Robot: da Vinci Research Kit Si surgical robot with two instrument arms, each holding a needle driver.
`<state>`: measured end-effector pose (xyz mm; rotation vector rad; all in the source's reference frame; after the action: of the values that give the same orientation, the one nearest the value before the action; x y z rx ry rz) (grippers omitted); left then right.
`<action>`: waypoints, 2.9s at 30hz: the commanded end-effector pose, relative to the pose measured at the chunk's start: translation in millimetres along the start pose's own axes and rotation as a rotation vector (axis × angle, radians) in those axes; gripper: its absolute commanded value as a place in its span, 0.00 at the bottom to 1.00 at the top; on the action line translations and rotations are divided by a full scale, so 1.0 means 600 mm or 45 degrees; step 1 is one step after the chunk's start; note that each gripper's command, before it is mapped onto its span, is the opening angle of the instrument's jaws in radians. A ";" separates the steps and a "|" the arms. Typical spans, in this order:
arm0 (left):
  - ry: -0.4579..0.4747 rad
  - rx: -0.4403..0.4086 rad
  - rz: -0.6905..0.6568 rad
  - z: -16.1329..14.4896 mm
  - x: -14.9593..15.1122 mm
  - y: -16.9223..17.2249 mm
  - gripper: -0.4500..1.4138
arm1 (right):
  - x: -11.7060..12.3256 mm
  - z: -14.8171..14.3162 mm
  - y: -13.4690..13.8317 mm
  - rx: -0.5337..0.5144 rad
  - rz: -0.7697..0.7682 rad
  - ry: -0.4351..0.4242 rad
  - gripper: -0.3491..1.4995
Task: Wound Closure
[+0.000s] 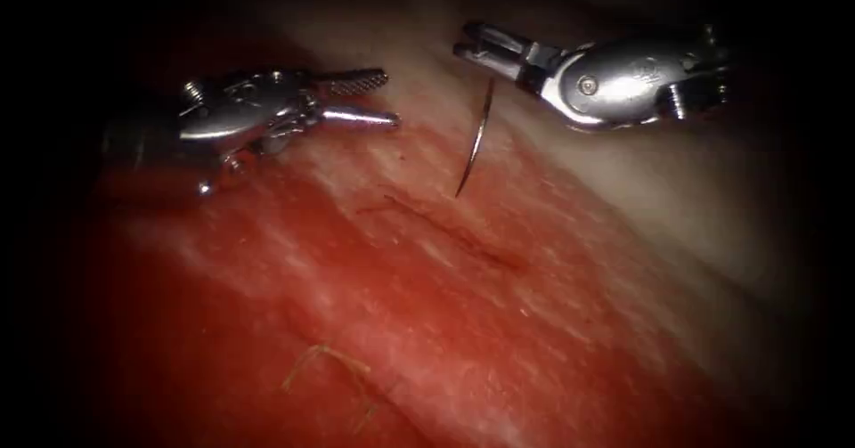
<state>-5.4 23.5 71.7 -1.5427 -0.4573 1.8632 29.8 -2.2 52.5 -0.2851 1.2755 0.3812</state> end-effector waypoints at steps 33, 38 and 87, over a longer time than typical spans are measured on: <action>-0.724 0.125 0.139 0.0054 -0.0104 0.0052 0.08 | -0.0008 0.0009 -0.0033 0.025 -0.223 0.089 0.00; -0.723 0.121 0.136 0.0058 -0.0104 0.0055 0.13 | -0.0013 0.0017 -0.0042 0.027 -0.237 0.099 0.00; -0.905 0.035 0.089 0.0076 -0.0206 0.0053 0.28 | -0.0079 0.0046 -0.0079 0.086 -0.500 0.100 0.00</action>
<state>-9.2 13.7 79.1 -0.8418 -0.6852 2.4365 32.3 -5.6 57.5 -0.4895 1.2678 -0.0126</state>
